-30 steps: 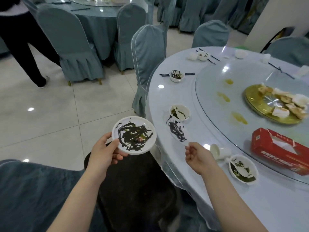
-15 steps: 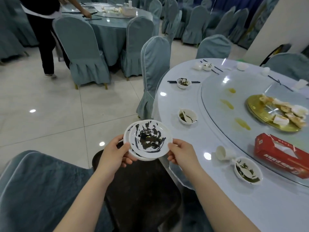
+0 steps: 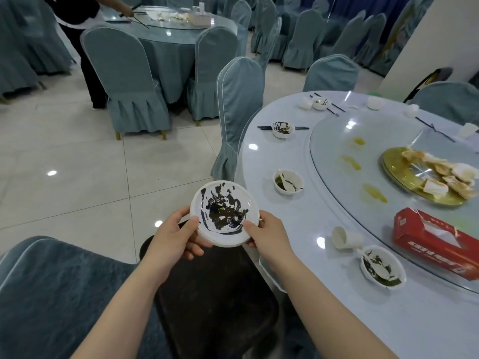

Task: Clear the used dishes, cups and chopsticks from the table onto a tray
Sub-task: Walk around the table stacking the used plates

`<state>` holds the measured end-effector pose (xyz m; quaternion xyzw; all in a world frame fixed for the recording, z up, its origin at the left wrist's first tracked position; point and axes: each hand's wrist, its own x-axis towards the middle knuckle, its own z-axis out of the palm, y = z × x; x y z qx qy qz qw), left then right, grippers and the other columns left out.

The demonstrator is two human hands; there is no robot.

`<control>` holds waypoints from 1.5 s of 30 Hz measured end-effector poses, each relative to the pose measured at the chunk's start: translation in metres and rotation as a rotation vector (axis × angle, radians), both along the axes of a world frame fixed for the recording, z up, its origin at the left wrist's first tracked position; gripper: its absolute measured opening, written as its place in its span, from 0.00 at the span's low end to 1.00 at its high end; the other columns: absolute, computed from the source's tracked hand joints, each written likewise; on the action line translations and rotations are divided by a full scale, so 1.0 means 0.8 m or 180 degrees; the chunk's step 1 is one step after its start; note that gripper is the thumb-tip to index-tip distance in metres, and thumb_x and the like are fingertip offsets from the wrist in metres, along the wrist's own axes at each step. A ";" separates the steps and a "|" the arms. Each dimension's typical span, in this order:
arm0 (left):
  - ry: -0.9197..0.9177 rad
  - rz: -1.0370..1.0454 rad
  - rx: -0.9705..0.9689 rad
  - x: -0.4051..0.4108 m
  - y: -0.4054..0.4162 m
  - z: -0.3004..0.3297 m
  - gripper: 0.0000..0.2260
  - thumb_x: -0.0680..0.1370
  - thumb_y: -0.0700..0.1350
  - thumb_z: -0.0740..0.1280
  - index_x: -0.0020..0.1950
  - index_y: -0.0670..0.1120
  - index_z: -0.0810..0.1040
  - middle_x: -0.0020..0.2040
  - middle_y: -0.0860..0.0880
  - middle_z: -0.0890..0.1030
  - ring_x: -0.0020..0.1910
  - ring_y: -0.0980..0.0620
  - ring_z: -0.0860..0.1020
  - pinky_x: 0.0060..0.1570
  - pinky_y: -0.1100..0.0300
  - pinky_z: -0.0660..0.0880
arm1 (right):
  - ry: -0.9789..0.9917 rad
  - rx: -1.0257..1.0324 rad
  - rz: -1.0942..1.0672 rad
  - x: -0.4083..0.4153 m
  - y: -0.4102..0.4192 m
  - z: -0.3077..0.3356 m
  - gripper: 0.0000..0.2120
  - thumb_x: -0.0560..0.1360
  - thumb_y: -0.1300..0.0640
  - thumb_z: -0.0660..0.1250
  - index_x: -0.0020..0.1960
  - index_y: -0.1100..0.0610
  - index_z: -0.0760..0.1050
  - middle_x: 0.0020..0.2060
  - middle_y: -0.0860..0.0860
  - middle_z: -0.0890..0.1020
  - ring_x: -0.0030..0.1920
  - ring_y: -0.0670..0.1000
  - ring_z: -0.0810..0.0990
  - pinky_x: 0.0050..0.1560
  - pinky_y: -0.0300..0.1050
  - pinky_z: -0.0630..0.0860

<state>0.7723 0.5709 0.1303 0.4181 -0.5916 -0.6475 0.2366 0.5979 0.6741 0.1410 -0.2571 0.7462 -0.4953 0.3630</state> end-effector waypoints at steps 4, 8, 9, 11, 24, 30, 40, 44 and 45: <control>-0.0123 -0.0029 -0.0024 -0.023 0.002 0.000 0.10 0.81 0.50 0.62 0.62 0.60 0.69 0.37 0.42 0.85 0.26 0.52 0.79 0.24 0.63 0.72 | -0.0042 -0.0041 -0.0055 -0.025 0.005 -0.003 0.15 0.74 0.57 0.68 0.60 0.53 0.73 0.49 0.53 0.83 0.44 0.52 0.82 0.36 0.40 0.77; -0.0203 0.0054 -0.0059 -0.058 0.003 -0.001 0.11 0.81 0.45 0.62 0.61 0.58 0.70 0.34 0.41 0.84 0.25 0.53 0.78 0.22 0.64 0.70 | -0.0121 -0.0118 -0.0137 -0.054 0.012 -0.005 0.15 0.75 0.56 0.68 0.60 0.54 0.73 0.47 0.53 0.84 0.39 0.49 0.82 0.37 0.39 0.77; -0.0216 0.0057 -0.0074 -0.067 0.003 -0.001 0.11 0.81 0.45 0.62 0.61 0.58 0.70 0.34 0.41 0.84 0.25 0.53 0.78 0.22 0.64 0.70 | -0.0165 -0.0131 -0.0161 -0.061 0.014 -0.005 0.14 0.75 0.55 0.67 0.60 0.53 0.73 0.47 0.53 0.84 0.39 0.49 0.82 0.37 0.39 0.77; -0.0222 0.0050 -0.0120 -0.086 0.006 0.001 0.10 0.81 0.44 0.62 0.58 0.60 0.71 0.33 0.41 0.84 0.24 0.53 0.77 0.22 0.65 0.71 | -0.0219 -0.0156 -0.0224 -0.079 0.018 -0.006 0.12 0.77 0.54 0.65 0.60 0.53 0.74 0.46 0.52 0.84 0.40 0.48 0.82 0.38 0.39 0.78; -0.0308 0.0002 -0.0070 -0.171 0.025 -0.009 0.12 0.81 0.45 0.62 0.59 0.63 0.70 0.35 0.42 0.84 0.26 0.54 0.77 0.25 0.63 0.73 | -0.0629 0.0061 0.0014 -0.175 0.045 -0.010 0.08 0.78 0.52 0.63 0.51 0.55 0.78 0.28 0.53 0.82 0.27 0.49 0.77 0.27 0.39 0.72; -0.0319 -0.0014 0.0064 -0.160 0.034 -0.015 0.11 0.82 0.46 0.62 0.60 0.61 0.72 0.35 0.41 0.84 0.26 0.53 0.77 0.26 0.62 0.72 | -0.0472 0.0281 0.0213 -0.168 0.048 -0.016 0.08 0.76 0.58 0.61 0.54 0.55 0.75 0.28 0.54 0.82 0.26 0.49 0.76 0.27 0.39 0.70; -0.0397 -0.0001 0.0307 -0.115 0.041 -0.015 0.11 0.81 0.47 0.62 0.60 0.62 0.69 0.37 0.42 0.85 0.29 0.51 0.80 0.27 0.61 0.76 | -0.0487 0.0249 0.0151 -0.131 0.031 -0.039 0.08 0.75 0.62 0.61 0.53 0.55 0.74 0.26 0.52 0.79 0.22 0.45 0.73 0.23 0.36 0.69; -0.0472 0.0018 0.0542 -0.107 0.042 -0.019 0.12 0.82 0.48 0.61 0.65 0.57 0.68 0.42 0.46 0.86 0.37 0.50 0.84 0.33 0.61 0.78 | -0.0612 0.0306 -0.0183 -0.129 0.039 -0.067 0.08 0.76 0.62 0.60 0.53 0.56 0.73 0.28 0.54 0.79 0.22 0.46 0.72 0.24 0.37 0.68; -0.0516 0.0044 0.0558 -0.105 0.042 -0.022 0.13 0.82 0.48 0.61 0.66 0.57 0.68 0.42 0.48 0.86 0.39 0.50 0.85 0.35 0.61 0.78 | -0.0599 0.0355 -0.0292 -0.133 0.043 -0.076 0.08 0.75 0.62 0.60 0.54 0.56 0.73 0.29 0.55 0.79 0.22 0.46 0.72 0.24 0.37 0.68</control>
